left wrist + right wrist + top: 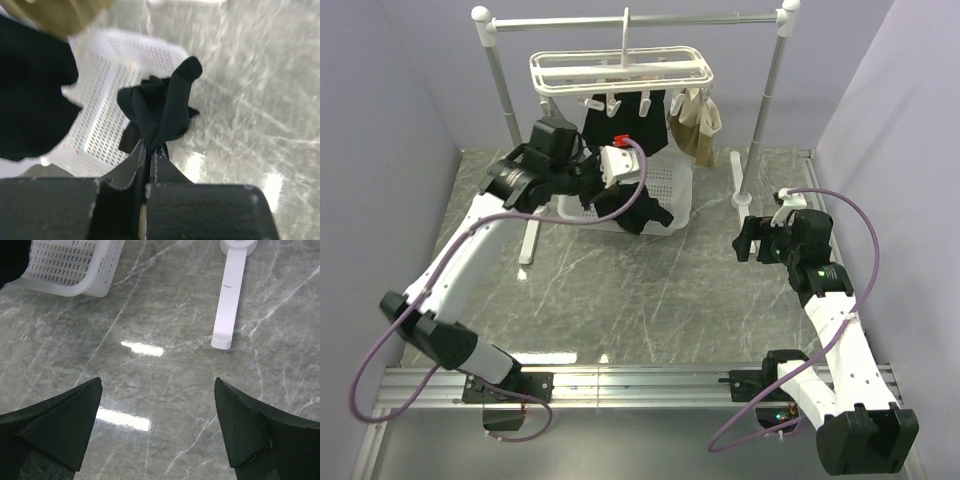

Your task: Clip the underwear to the hanger

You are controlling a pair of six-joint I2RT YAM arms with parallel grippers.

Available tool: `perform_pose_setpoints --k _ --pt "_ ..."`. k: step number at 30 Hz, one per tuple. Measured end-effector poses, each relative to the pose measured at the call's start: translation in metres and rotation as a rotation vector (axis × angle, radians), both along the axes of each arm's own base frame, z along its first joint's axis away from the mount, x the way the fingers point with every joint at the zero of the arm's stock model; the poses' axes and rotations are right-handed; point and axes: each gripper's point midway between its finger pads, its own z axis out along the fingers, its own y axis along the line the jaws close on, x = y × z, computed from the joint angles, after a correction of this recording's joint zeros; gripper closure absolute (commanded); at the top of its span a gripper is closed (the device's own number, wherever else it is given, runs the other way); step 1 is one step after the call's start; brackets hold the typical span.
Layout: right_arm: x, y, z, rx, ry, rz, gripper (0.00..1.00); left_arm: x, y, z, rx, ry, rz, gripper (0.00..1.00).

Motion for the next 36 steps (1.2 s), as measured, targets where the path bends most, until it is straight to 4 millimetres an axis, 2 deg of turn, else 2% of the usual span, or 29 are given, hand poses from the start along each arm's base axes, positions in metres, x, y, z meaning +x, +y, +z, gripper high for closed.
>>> perform_pose_setpoints --k 5,8,11,14,18,22,25,28,29,30,32,34,36 --pt "0.000 0.002 0.001 0.006 -0.001 0.009 0.00 -0.032 0.003 0.044 -0.091 -0.068 -0.044 1.00" --pt "0.000 0.002 0.001 0.008 -0.002 0.013 0.00 -0.049 0.003 0.060 -0.125 -0.072 -0.081 1.00" --pt "0.000 0.003 0.002 0.010 -0.003 0.018 0.00 -0.065 -0.002 0.060 -0.124 -0.054 -0.141 1.00" --pt "-0.001 0.007 0.002 0.016 -0.003 0.041 0.00 -0.088 -0.010 0.036 -0.073 -0.002 -0.219 1.00" --pt "-0.003 0.013 0.001 0.027 0.000 0.084 0.02 -0.119 -0.023 -0.022 0.036 0.118 -0.310 0.99" --pt "-0.006 0.019 -0.001 0.029 0.008 0.134 0.04 -0.137 -0.034 -0.077 0.147 0.217 -0.356 0.93" --pt "-0.010 0.023 -0.004 0.032 0.024 0.172 0.06 -0.149 -0.052 -0.118 0.241 0.257 -0.386 0.87" --pt "-0.014 0.026 -0.007 0.032 0.037 0.199 0.07 -0.164 -0.080 -0.149 0.308 0.284 -0.414 0.81" --pt "-0.014 0.027 -0.008 0.032 0.042 0.207 0.08 -0.168 -0.090 -0.158 0.319 0.294 -0.415 0.79" --pt "-0.015 0.027 -0.009 0.030 0.046 0.213 0.09 -0.172 -0.100 -0.167 0.326 0.307 -0.413 0.72" --pt "-0.016 0.027 -0.013 0.023 0.059 0.220 0.10 -0.174 -0.116 -0.179 0.320 0.322 -0.397 0.66" --pt "-0.018 0.027 -0.016 0.017 0.076 0.227 0.11 -0.167 -0.127 -0.182 0.292 0.318 -0.359 0.56" --pt "-0.020 0.027 -0.019 0.011 0.089 0.236 0.11 -0.158 -0.133 -0.176 0.263 0.307 -0.322 0.46"
